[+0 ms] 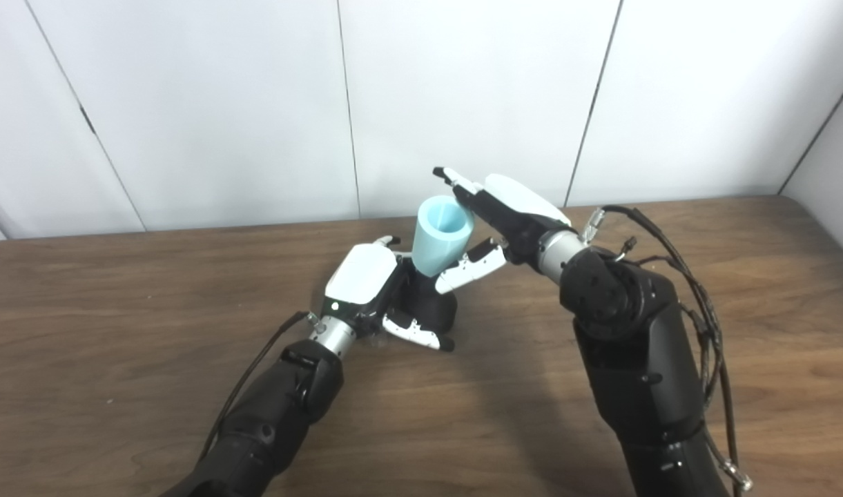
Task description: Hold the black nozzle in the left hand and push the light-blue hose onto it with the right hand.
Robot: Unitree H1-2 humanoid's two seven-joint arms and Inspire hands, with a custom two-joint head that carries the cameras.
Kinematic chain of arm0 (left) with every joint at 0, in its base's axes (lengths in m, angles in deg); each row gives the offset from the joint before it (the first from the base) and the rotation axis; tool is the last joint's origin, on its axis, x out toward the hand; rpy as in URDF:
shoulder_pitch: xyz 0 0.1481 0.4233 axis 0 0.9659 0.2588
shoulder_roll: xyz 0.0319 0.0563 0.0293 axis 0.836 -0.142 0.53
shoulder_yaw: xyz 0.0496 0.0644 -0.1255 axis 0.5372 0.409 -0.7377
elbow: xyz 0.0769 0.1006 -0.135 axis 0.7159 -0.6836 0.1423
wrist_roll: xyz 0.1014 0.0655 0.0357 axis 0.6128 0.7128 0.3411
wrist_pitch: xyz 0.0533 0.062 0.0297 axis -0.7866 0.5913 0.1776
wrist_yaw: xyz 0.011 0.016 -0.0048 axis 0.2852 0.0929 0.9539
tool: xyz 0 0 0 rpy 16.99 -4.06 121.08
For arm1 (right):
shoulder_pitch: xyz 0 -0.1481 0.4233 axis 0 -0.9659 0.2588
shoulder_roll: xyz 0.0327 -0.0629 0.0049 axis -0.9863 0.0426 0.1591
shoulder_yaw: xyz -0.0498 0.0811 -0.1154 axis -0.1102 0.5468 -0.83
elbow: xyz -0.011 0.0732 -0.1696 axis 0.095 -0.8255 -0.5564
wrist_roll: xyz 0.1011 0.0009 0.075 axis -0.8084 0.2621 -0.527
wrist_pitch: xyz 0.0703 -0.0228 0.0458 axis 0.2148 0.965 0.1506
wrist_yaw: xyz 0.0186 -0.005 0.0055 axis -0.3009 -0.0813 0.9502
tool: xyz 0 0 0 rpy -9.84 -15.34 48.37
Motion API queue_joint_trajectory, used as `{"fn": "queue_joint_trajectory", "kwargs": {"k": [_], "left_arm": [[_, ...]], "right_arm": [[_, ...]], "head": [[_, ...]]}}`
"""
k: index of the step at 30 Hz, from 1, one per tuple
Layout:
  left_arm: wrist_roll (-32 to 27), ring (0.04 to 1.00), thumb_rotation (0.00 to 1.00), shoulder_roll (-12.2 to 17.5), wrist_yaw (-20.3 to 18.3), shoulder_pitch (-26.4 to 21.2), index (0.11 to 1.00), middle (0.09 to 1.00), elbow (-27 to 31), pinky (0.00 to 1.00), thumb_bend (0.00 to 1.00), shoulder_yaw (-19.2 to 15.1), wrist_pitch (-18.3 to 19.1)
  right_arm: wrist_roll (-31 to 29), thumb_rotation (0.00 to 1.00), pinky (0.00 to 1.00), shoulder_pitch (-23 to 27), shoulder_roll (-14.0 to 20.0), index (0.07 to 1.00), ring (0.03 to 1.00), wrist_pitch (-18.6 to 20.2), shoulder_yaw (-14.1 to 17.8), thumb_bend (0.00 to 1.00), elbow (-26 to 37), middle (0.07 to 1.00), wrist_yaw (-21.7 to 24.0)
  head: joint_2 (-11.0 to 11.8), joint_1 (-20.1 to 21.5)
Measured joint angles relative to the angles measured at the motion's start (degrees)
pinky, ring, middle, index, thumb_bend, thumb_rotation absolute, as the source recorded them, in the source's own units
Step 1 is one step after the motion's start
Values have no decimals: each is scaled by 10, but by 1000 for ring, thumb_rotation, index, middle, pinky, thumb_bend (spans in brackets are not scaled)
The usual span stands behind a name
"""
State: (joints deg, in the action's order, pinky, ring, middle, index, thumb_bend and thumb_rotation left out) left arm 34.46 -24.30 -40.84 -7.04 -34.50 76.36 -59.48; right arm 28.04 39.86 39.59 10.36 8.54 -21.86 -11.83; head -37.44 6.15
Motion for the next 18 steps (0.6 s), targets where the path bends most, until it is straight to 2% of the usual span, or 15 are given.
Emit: {"fn": "queue_joint_trajectory", "kwargs": {"k": [3,7,14,18], "left_arm": [[0,460,0,0,0,0,527,418,0,889,500,0,0],[0,459,0,0,0,0,526,414,0,882,499,0,0],[0,459,0,-1,1,-1,525,412,-1,882,500,0,0],[0,477,0,-1,1,-1,521,408,-2,893,498,0,0]], "right_arm": [[-8,422,903,-4,7,1000,1000,0,2,1000,-1,1000,-6],[-16,466,959,-9,13,1000,1000,0,2,1000,-7,1000,-23],[-37,436,999,-11,21,1000,1000,-3,2,1000,-36,1000,-68],[-55,495,1000,-11,22,1000,1000,-4,2,1000,-52,1000,-95]], "head": [[2,-1],[4,-3],[7,-4],[8,-4]]}}
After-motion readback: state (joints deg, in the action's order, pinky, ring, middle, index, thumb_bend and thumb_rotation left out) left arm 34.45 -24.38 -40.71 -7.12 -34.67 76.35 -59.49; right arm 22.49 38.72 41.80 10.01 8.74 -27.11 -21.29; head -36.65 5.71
